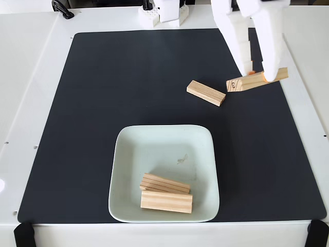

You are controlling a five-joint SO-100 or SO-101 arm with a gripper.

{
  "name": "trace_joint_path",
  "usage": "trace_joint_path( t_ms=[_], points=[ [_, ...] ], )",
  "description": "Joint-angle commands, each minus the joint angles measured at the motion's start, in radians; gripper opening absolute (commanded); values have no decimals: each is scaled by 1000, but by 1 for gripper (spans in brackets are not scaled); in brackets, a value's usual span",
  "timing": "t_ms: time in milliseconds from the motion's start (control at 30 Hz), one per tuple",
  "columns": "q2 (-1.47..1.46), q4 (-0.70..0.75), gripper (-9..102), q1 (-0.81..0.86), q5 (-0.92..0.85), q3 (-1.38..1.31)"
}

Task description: Pick up the wooden block and place them on the plate.

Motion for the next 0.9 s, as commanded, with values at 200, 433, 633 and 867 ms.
trace_joint_path(
  t_ms=[200,433,633,867],
  points=[
    [-262,2,0,138,94,-334],
    [-403,2,0,222,106,-477],
    [-439,2,0,272,106,-460],
    [-523,-6,0,291,106,-480]
  ],
)
